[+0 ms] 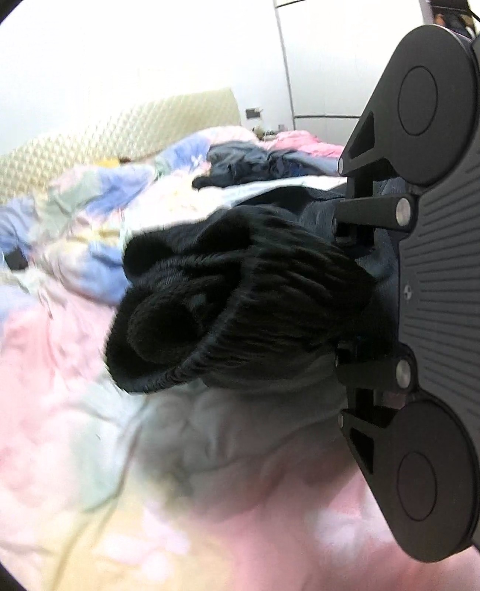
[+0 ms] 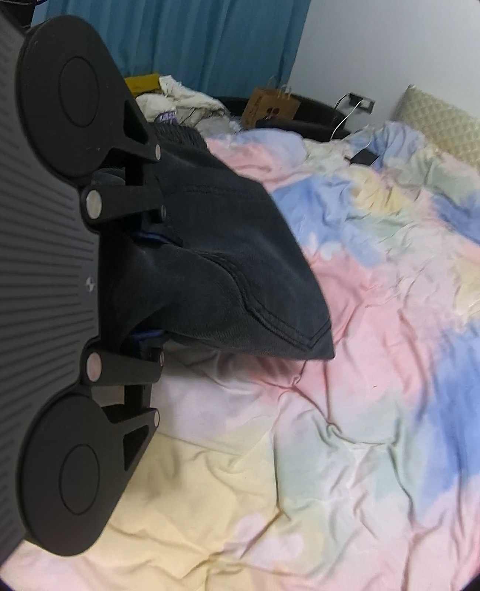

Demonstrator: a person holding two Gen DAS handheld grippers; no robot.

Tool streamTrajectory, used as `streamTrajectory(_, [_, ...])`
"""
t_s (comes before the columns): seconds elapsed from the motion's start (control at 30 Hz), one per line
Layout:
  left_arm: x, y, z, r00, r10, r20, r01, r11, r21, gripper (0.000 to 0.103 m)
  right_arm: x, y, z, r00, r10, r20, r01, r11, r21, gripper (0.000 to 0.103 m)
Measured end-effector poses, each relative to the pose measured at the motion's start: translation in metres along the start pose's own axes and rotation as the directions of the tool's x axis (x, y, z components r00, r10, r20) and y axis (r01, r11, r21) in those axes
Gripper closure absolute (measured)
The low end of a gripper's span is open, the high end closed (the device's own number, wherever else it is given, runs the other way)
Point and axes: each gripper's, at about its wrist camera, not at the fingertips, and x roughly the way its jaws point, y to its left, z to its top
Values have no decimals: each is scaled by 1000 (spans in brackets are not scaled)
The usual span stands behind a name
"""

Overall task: Fold clothes
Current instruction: 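Lift the folded black sweatpants off the duvet with both grippers, then carry the sweatpants with both grippers and lower them onto the brown scarf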

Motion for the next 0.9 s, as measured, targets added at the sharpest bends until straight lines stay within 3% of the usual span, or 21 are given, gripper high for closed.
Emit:
streamTrajectory(0.33, [-50, -39, -28, 992, -116, -41, 119, 989, 86, 73, -110, 4, -42, 989, 17, 145, -14, 1000, -26, 65])
streamTrajectory(0.57, [-64, -94, -96, 984, -175, -45, 180, 970, 165, 73, -194, -23, -50, 968, 59, 244, -51, 998, -39, 65])
streamTrajectory(0.9, [-57, -186, -205, 970, -241, 16, 232, 951, 205, 74, -299, -88, -10, 951, 138, 276, -109, 987, -116, 65])
